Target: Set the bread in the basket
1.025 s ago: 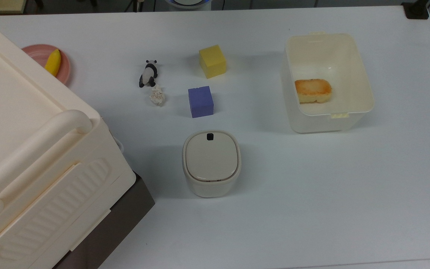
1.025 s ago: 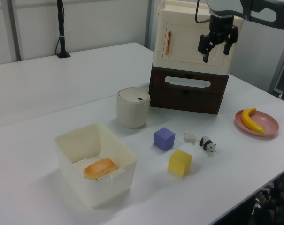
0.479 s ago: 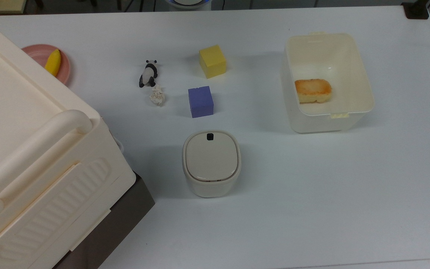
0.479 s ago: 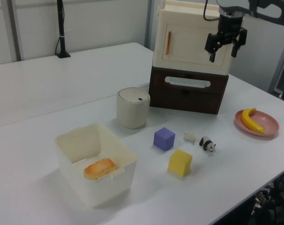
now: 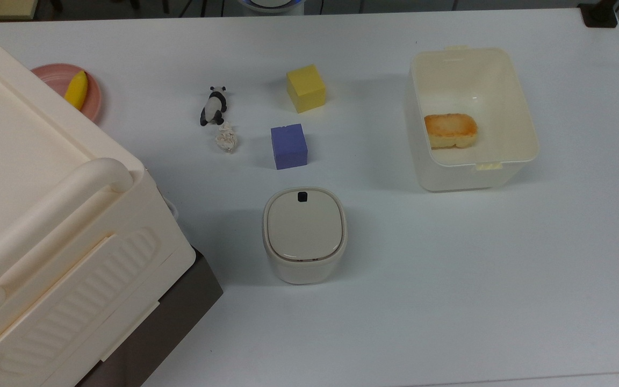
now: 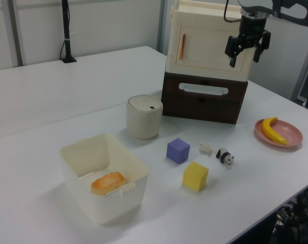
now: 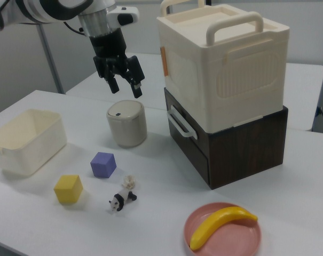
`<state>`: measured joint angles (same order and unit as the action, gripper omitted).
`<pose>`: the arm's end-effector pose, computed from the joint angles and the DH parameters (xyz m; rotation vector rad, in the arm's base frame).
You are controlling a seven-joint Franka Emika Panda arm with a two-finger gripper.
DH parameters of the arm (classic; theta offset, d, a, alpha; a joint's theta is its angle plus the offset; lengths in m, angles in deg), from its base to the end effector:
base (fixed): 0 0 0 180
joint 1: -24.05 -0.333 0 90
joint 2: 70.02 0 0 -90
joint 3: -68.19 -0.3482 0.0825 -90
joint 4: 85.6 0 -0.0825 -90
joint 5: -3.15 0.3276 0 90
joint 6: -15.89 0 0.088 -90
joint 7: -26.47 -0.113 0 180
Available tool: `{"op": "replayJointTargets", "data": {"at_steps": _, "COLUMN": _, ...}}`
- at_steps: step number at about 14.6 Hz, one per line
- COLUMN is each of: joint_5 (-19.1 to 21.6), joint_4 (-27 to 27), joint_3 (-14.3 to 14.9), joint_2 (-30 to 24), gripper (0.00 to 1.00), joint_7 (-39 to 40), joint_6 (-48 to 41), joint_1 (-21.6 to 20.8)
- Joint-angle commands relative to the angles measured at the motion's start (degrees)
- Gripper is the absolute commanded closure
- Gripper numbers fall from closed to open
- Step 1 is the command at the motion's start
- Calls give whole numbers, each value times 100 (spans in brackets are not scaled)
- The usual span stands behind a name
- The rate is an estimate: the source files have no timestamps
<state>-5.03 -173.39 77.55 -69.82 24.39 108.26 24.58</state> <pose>0.4944 -0.1018 0.6700 2.9755 -0.3112 0.0996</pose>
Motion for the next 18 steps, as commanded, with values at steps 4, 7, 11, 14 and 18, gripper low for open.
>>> {"op": "replayJointTargets", "data": {"at_steps": 4, "joint_5": 141, "joint_4": 25, "joint_3": 119, "joint_2": -11, "gripper": 0, "joint_7": 14, "joint_6": -53, "joint_1": -379}}
{"op": "replayJointTargets", "data": {"at_steps": 7, "joint_5": 62, "joint_4": 16, "joint_3": 93, "joint_2": 76, "gripper": 0, "joint_7": -363, "joint_6": -53, "joint_1": -554}}
{"op": "replayJointTargets", "data": {"at_steps": 11, "joint_5": -298, "joint_4": -27, "joint_3": 14, "joint_2": 191, "gripper": 0, "joint_7": -934, "joint_6": -18, "joint_1": -783}}
{"op": "replayJointTargets", "data": {"at_steps": 14, "joint_5": -281, "joint_4": -72, "joint_3": -223, "joint_2": 279, "gripper": 0, "joint_7": -1181, "joint_6": 228, "joint_1": -827}}
{"op": "replayJointTargets", "data": {"at_steps": 18, "joint_5": -281, "joint_4": -98, "joint_3": -294, "joint_2": 235, "gripper": 0, "joint_7": -1146, "joint_6": 246, "joint_1": -792}}
